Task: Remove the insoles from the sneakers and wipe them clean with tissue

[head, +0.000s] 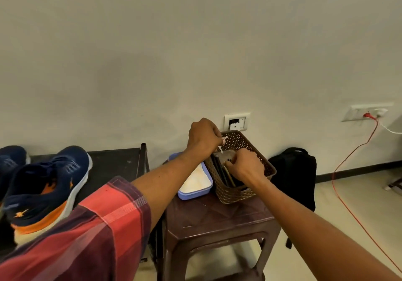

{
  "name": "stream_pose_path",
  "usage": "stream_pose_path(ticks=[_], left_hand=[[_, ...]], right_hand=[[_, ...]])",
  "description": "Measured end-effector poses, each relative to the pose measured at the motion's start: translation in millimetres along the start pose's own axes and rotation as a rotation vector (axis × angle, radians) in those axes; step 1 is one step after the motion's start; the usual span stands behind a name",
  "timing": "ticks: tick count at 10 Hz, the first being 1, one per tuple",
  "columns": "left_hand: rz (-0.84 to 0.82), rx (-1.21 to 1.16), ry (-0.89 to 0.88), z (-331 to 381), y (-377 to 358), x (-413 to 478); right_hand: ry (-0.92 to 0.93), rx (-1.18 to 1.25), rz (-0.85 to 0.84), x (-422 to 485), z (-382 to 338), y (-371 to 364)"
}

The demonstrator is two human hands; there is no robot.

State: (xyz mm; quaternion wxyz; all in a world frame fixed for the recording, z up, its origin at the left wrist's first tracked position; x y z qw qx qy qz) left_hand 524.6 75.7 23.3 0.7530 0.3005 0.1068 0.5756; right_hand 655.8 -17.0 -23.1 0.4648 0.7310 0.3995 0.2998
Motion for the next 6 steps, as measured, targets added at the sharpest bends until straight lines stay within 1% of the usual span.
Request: stream_pose_path(ticks=[1,4,6], left_hand=[[-0.001,0.028,0.02,-11,-22,13],[0.029,0.148,0.028,-28,-73,55],[-0.021,0.178,0.027,-42,-102,75]], right_hand=[[0.033,-0.05,0.039,8,6,1],[0.044,-0.088,0.135,31,43,19],[0.057,-0.136,0.132,45,54,15]])
Point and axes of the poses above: each hand's wrist, its own x-axis towards the middle knuckle, its own y-axis out of the back of the hand, z = x × y, the point moved 7 cm from there along x, towards the middle knuckle, and after that the axes turned 1 degree about -y, right-handed, at the moved point
